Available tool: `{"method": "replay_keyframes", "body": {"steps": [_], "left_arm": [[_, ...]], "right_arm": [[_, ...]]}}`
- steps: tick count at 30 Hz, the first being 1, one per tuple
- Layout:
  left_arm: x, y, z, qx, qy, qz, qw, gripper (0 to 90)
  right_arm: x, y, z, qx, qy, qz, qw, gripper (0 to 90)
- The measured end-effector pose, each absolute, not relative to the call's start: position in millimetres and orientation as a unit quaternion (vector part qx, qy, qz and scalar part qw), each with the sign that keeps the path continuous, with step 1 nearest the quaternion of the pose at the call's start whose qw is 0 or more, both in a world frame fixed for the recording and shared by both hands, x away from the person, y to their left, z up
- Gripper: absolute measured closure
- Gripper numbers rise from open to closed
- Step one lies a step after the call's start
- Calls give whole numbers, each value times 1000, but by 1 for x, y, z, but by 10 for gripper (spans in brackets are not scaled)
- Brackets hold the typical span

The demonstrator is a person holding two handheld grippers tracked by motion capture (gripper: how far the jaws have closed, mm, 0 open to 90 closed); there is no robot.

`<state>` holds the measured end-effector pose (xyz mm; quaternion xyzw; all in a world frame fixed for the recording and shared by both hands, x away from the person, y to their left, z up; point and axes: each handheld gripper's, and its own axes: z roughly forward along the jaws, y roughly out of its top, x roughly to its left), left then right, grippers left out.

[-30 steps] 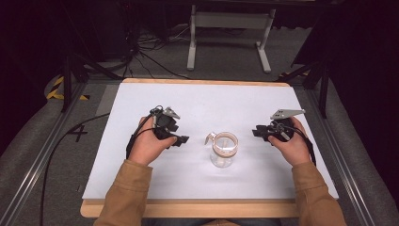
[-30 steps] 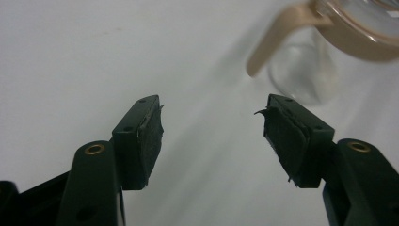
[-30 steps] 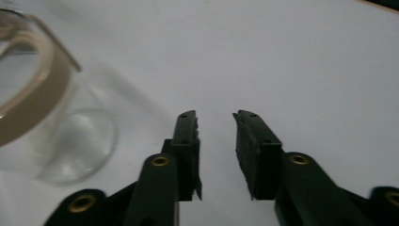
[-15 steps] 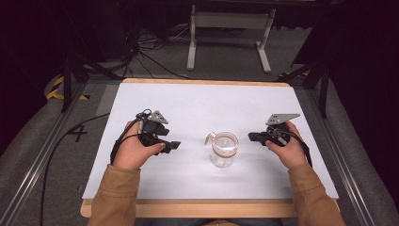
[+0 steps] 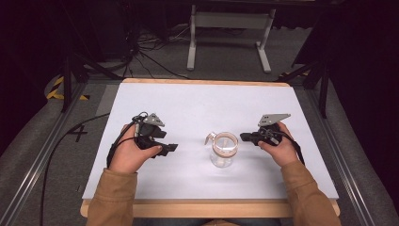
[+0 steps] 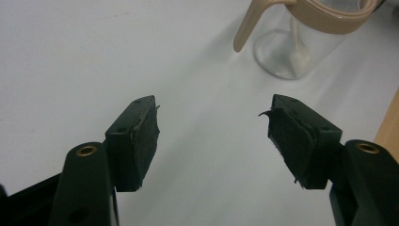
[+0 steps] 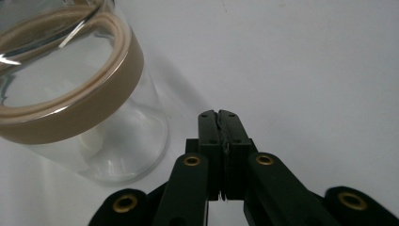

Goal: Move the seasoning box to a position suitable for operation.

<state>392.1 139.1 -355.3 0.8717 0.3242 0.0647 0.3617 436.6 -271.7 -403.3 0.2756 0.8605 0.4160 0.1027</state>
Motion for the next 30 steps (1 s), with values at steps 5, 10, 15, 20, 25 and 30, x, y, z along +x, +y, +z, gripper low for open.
{"method": "replay_keyframes", "body": {"steps": [5, 10, 15, 20, 25, 30], "left_arm": [[390, 142, -355, 870, 327, 67, 363, 342], [390, 143, -355, 867, 330, 68, 366, 342], [391, 142, -355, 870, 326, 66, 364, 342], [392, 141, -356, 870, 326, 64, 363, 348], [394, 139, -356, 873, 323, 63, 360, 348], [396, 135, -357, 875, 317, 61, 360, 347]], "right_arm": [[439, -264, -409, 266, 866, 414, 93, 898], [439, -258, -412, 255, 872, 410, 82, 891], [436, -252, -413, 243, 874, 413, 77, 896], [434, -247, -415, 235, 877, 414, 69, 900], [432, -248, -414, 235, 876, 416, 72, 900], [429, -248, -412, 232, 881, 404, 79, 900]]}}
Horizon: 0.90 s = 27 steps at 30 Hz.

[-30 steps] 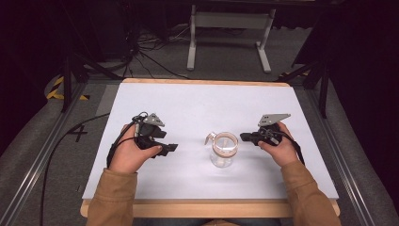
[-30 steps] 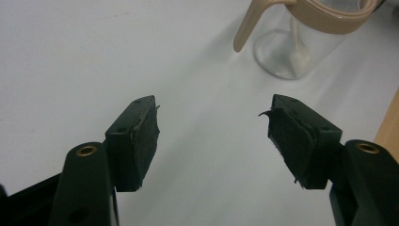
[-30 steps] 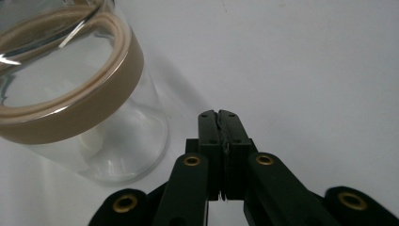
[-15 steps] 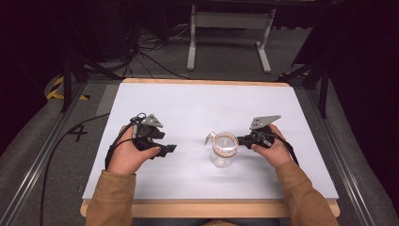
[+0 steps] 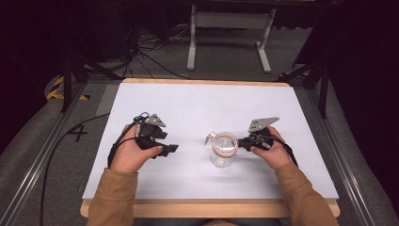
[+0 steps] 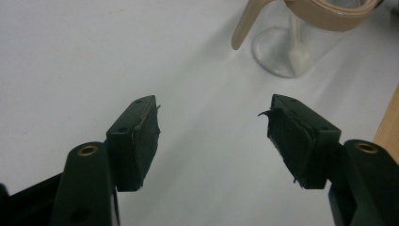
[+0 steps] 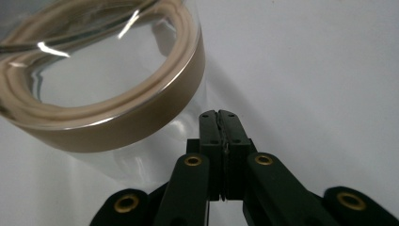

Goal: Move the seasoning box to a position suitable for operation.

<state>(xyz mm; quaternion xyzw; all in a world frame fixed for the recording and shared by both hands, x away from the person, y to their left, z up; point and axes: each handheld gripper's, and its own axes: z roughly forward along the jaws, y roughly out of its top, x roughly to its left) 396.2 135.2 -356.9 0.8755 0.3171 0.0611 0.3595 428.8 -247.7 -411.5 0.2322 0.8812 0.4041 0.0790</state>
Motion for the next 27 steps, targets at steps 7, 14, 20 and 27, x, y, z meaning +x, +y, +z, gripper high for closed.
{"method": "replay_keyframes", "body": {"steps": [7, 14, 20, 27], "left_arm": [[401, 128, -358, 880, 309, 55, 356, 346], [404, 123, -359, 881, 306, 50, 358, 346], [409, 118, -360, 884, 300, 45, 356, 345], [419, 110, -363, 887, 294, 43, 352, 347]], "right_arm": [[423, -249, -411, 231, 884, 398, 79, 900], [416, -247, -410, 226, 888, 394, 64, 900], [406, -243, -409, 215, 896, 386, 52, 900], [394, -236, -408, 205, 901, 381, 42, 900]]}}
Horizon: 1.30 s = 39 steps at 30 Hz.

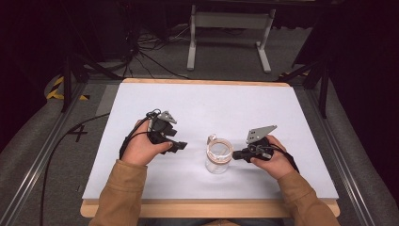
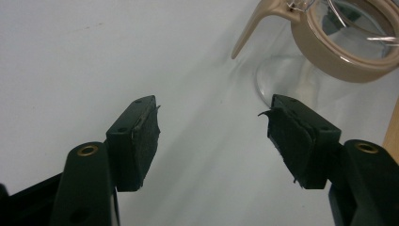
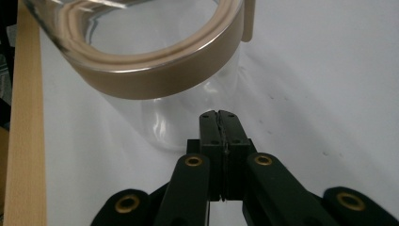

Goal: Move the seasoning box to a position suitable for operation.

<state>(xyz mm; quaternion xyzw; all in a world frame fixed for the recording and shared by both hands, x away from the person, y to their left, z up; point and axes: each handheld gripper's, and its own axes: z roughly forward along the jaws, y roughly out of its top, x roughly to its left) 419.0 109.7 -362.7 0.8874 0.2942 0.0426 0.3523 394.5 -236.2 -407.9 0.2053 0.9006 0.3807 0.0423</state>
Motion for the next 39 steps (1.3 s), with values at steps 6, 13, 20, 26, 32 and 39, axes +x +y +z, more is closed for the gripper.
{"method": "replay_keyframes", "body": {"steps": [6, 13, 20, 26, 32, 39], "left_arm": [[426, 103, -364, 889, 290, 38, 353, 349], [432, 97, -365, 890, 284, 37, 355, 349], [434, 101, -363, 886, 279, 56, 365, 390], [433, 100, -356, 884, 270, 43, 380, 530], [429, 93, -342, 871, 257, 13, 418, 633], [434, 83, -340, 871, 245, 7, 426, 643]], "right_arm": [[385, -231, -410, 198, 904, 377, 39, 900], [377, -224, -412, 191, 908, 371, 32, 900], [371, -213, -413, 172, 913, 368, 31, 900], [372, -223, -408, 187, 905, 379, 42, 900], [369, -244, -396, 211, 891, 398, 58, 900], [366, -260, -393, 231, 882, 405, 63, 900]]}}
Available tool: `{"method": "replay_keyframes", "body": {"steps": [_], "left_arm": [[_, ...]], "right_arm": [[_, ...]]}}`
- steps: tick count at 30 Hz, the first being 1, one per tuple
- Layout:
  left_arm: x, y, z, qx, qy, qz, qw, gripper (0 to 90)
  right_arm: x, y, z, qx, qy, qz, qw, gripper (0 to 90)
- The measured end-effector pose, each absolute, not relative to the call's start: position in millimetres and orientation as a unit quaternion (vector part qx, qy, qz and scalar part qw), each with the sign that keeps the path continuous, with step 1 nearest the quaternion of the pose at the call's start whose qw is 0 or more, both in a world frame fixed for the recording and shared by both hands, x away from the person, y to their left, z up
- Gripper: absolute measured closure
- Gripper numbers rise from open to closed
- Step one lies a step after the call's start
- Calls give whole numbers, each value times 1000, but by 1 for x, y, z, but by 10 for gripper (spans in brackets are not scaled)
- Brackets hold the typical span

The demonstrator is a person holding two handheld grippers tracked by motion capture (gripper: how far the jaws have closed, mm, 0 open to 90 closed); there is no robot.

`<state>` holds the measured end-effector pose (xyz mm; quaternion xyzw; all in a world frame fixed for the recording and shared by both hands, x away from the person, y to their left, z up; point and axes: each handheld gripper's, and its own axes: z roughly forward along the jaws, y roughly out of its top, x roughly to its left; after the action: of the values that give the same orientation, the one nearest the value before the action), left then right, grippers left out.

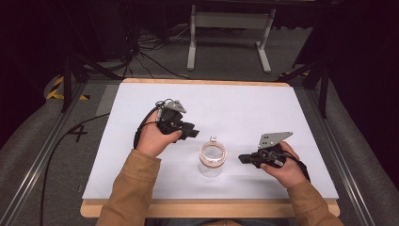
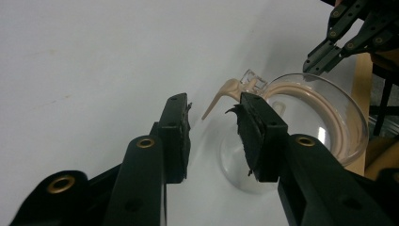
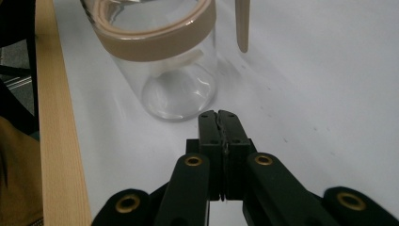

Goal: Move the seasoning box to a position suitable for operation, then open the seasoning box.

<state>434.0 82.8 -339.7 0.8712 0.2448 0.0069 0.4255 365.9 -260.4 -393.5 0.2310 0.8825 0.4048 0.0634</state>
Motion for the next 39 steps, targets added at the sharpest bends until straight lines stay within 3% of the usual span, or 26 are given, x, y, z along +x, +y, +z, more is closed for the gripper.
{"method": "replay_keyframes", "body": {"steps": [7, 13, 17, 26, 39], "left_arm": [[436, 66, -344, 863, 211, -1, 460, 638], [444, 58, -359, 844, 213, -26, 491, 733], [443, 54, -363, 848, 207, -33, 486, 792], [445, 49, -374, 823, 230, -52, 516, 802], [446, 45, -377, 826, 219, -59, 516, 873]], "right_arm": [[363, -264, -397, 240, 882, 400, 61, 900], [360, -259, -397, 233, 884, 400, 57, 900], [361, -256, -402, 234, 886, 396, 53, 900], [358, -238, -411, 216, 897, 384, 39, 900], [354, -235, -406, 208, 895, 393, 38, 900]]}}
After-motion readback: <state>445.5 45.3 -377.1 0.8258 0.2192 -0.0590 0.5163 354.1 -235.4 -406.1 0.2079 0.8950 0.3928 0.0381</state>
